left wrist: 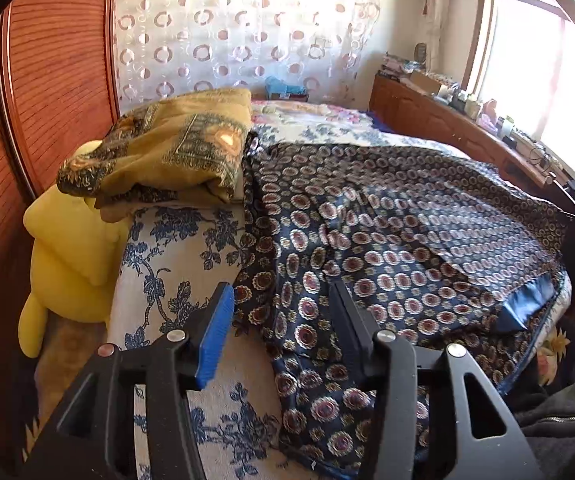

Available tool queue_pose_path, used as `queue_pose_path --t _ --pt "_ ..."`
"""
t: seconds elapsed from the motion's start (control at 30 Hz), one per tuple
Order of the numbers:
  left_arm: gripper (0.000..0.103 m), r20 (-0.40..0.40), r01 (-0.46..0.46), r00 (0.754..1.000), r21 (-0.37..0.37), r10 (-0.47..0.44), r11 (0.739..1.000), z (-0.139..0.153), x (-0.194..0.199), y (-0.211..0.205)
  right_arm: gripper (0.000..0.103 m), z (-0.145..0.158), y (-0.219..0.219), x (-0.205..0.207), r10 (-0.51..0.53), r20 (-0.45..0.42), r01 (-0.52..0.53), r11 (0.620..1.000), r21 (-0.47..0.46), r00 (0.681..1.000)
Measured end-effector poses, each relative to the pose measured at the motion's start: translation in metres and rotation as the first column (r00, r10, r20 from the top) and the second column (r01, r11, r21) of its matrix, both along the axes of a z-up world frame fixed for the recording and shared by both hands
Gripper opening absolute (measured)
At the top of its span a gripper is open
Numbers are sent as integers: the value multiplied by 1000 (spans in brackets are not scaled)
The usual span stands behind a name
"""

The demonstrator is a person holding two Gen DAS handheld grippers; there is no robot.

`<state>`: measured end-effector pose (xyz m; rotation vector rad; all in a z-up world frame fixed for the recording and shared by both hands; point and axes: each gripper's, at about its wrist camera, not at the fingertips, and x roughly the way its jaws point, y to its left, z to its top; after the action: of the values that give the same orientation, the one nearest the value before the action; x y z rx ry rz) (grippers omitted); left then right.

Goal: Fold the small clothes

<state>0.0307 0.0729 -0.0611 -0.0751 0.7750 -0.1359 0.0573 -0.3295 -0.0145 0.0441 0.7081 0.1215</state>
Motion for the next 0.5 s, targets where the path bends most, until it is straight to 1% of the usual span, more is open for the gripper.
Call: queue_pose_path --t 0.1,0.17,0.2,0.27,0.3,0.37,0.43,0.5 --pt "51 -2 -5 1000 8 5 1000 -7 8 0 1 -2 -3 6 5 -4 -5 1000 -6 1000" --pt "47 -14 10 1000 -7 -10 1000 -12 13 -1 1 -4 -3 8 9 -8 -9 1000 -8 1000" --pt "36 -22 26 999 -15 -27 1000 -15 17 -3 1 -4 -3 8 11 -9 -11 1000 -8 1000" --pt "22 -52 46 998 -15 -47 999 -22 26 -6 1 -6 -2 9 15 -14 -16 1000 -14 1000" --pt "5 -59 48 997 -16 -49 999 -24 29 -7 1 -6 -1 9 19 -16 -19 1000 -16 1000" --pt "3 -58 59 996 -57 -62 997 -23 29 -7 1 -6 -2 8 24 -17 -25 999 -21 1000" --pt "3 -23 66 997 -128 -69 990 -10 21 -4 1 -4 -3 7 24 -13 -25 999 -23 1000" --pt "3 9 83 996 -162 -83 983 2 10 -3 1 1 -5 4 12 0 -12 1000 -28 1000"
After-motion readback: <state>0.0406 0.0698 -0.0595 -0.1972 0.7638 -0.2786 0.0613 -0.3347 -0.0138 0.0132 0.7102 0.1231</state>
